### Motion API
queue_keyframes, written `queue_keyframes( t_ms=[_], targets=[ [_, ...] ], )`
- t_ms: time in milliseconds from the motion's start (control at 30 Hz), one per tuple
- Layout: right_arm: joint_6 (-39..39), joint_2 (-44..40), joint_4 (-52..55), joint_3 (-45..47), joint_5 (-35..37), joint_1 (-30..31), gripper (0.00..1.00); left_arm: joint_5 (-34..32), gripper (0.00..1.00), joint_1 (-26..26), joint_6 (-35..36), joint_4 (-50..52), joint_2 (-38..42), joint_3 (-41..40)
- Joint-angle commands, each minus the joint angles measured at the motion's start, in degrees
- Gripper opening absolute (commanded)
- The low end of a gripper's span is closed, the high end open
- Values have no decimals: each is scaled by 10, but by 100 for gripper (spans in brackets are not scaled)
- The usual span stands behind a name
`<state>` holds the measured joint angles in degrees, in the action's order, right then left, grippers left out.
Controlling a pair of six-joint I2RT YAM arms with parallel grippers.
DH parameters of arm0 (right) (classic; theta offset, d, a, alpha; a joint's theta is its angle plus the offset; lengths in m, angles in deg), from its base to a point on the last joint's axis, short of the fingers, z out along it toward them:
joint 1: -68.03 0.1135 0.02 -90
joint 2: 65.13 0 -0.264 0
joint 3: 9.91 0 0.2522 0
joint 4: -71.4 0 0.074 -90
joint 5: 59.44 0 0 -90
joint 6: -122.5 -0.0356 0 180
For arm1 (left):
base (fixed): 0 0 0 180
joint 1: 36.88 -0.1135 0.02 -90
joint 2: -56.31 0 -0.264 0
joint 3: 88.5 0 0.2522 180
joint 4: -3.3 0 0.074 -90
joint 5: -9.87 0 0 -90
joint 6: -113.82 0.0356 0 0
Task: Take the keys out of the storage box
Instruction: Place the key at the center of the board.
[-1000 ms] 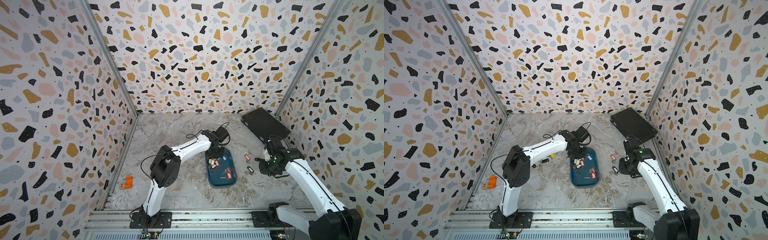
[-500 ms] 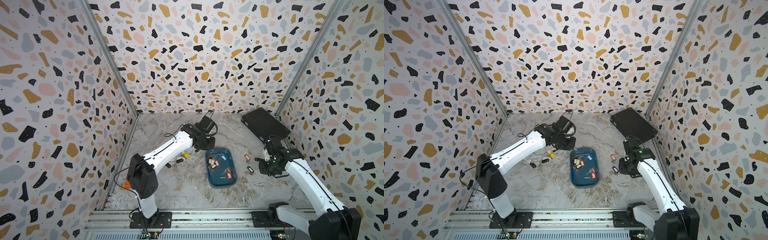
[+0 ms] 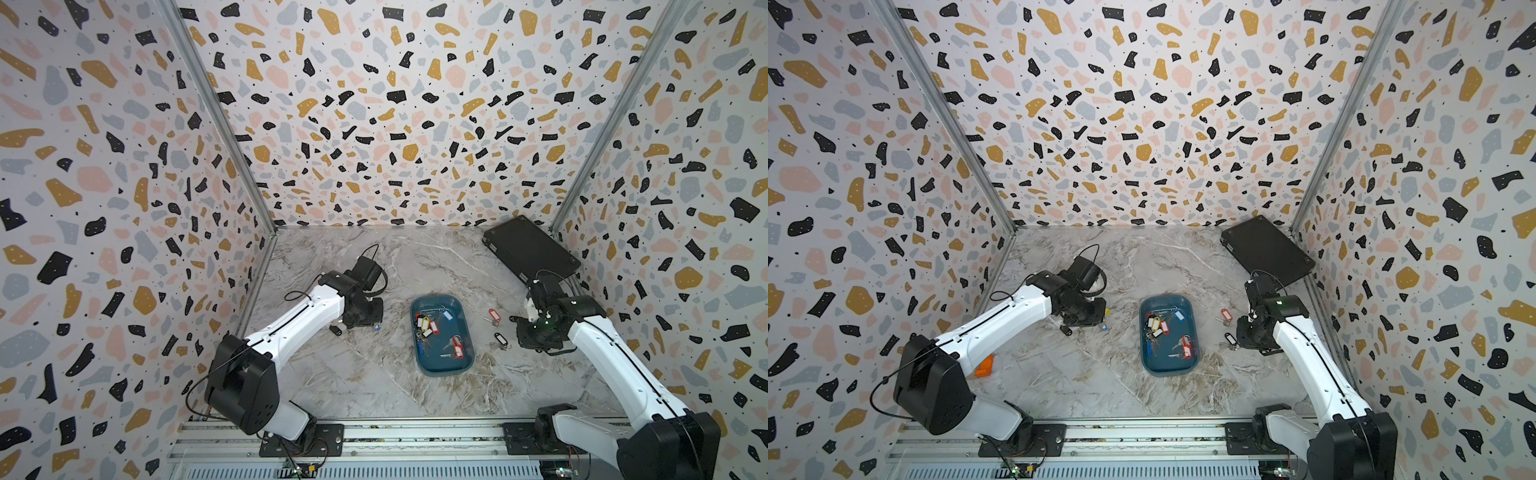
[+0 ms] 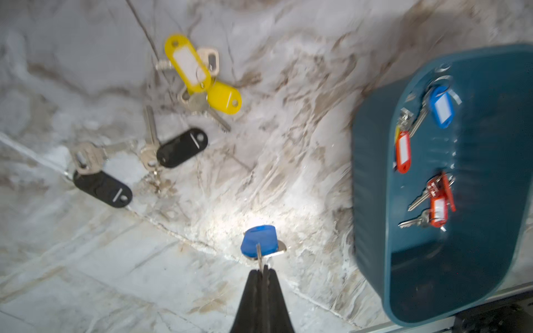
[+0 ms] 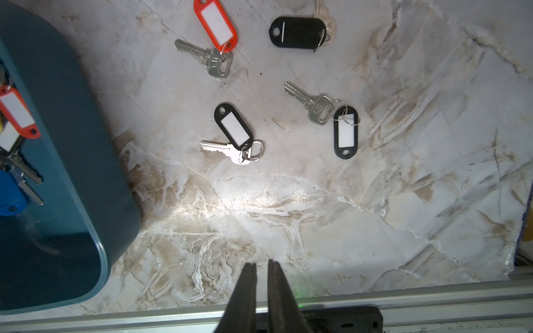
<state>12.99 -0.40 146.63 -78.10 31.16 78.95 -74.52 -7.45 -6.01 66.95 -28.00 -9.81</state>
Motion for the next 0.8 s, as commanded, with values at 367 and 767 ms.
queue_keyframes(
  t_ms=[367, 767],
  targets=[
    [-4, 0, 8, 3, -3, 10, 23, 19, 18, 2, 5, -46, -39, -61],
    [4, 15, 10, -12, -34, 19, 26, -36, 61, 2, 36, -23, 41, -25]
  ],
)
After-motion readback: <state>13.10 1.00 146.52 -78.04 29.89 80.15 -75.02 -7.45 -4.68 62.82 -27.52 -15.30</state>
